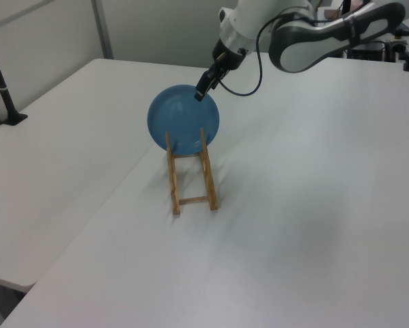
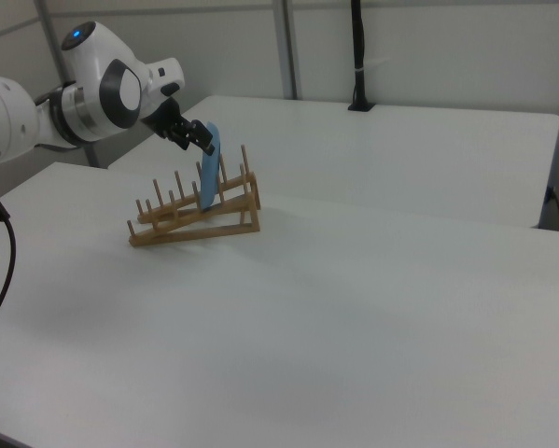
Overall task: Pick plate from plate rack
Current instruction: 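Close the gripper on the blue plate's rim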
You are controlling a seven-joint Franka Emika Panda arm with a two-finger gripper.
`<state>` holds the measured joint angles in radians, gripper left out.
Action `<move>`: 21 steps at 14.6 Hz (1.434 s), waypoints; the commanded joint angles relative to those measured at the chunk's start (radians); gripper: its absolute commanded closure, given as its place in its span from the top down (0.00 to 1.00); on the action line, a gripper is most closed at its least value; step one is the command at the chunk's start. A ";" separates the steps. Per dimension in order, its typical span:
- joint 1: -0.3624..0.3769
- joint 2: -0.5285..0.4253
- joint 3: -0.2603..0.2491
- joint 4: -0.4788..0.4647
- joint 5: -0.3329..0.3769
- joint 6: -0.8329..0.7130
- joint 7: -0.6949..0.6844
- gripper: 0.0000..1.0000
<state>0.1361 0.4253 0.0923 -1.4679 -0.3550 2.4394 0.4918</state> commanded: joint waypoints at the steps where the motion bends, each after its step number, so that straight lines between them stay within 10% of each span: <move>1: 0.016 0.038 -0.017 0.028 -0.051 0.020 0.033 0.74; 16: 0.007 0.032 -0.019 0.026 -0.073 0.036 0.005 0.05; 21: 0.004 -0.008 -0.019 0.026 -0.070 0.036 0.002 0.02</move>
<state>0.1349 0.4589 0.0830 -1.4327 -0.4114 2.4517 0.4970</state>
